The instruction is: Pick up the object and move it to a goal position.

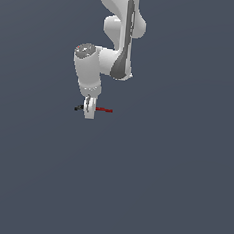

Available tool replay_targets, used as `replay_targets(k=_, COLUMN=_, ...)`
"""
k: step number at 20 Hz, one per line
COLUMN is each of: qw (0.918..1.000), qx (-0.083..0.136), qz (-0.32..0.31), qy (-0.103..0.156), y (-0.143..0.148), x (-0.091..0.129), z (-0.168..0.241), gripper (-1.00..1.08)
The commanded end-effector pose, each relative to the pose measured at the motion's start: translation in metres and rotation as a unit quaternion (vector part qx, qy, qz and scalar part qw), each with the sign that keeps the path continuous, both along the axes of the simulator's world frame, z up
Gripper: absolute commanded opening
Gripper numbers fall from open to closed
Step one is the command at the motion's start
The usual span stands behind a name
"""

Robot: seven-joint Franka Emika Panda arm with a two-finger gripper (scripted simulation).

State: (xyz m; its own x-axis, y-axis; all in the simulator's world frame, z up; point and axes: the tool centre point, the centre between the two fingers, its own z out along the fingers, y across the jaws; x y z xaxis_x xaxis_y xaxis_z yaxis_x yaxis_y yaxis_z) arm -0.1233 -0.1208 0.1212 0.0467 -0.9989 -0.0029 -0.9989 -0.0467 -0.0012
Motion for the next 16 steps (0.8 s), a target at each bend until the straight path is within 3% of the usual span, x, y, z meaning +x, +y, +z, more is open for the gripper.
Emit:
replay_targets(k=1, qw=1.0, qx=0.0, qz=0.0, qy=0.0, y=-0.005, x=-0.005, z=0.019, gripper=-1.0)
replay_targets(k=9, qw=1.0, qx=-0.002, qz=0.0, qy=0.001, y=-0.017, x=-0.014, z=0.058, gripper=-1.0)
replay_targets(k=16, qw=1.0, qx=-0.002, qz=0.001, qy=0.001, y=-0.02, x=-0.015, z=0.069, gripper=-1.0)
